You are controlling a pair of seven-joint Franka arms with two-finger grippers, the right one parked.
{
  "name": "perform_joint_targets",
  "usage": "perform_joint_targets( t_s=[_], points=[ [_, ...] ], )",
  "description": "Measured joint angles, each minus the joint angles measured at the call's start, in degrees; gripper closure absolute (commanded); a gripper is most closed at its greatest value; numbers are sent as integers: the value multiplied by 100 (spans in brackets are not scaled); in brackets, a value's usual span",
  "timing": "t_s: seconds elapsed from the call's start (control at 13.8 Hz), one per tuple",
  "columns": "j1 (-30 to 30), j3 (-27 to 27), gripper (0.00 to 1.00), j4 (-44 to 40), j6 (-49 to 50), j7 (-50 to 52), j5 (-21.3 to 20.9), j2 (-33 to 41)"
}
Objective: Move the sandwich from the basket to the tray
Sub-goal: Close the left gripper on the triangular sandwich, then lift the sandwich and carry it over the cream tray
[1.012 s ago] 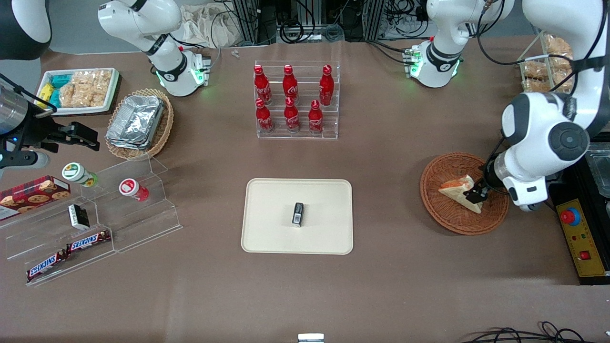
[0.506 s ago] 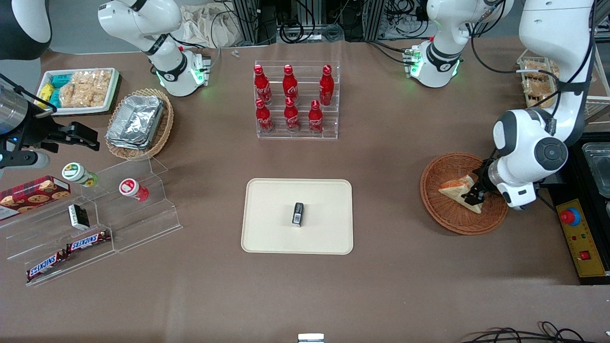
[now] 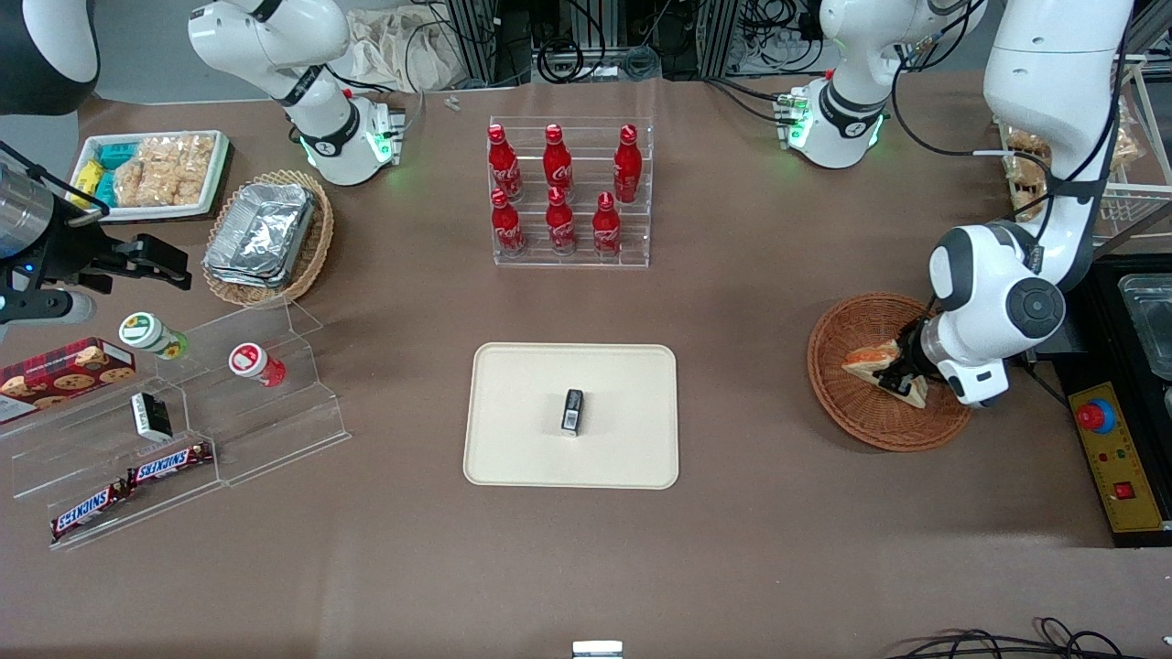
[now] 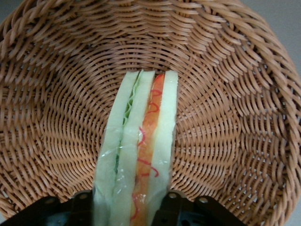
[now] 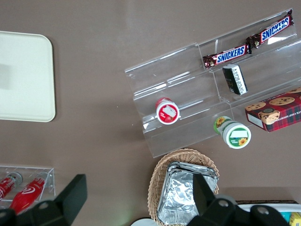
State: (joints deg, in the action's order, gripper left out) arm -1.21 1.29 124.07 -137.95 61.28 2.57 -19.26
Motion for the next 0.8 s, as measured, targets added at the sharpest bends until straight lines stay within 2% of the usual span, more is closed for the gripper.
perform_joint_targets(
  t_s=[0.14,0.36,0.58,0.8],
  points=[
    [-9,-35,100,-42,171,-12,0,142],
    [-174,-336,100,-559,1863,-608,-5,871],
    [-374,-901,100,-1402,3349,-2101,-9,1361],
    [-396,-1439,100,-1889,3566,-3587,-6,1334]
  ],
)
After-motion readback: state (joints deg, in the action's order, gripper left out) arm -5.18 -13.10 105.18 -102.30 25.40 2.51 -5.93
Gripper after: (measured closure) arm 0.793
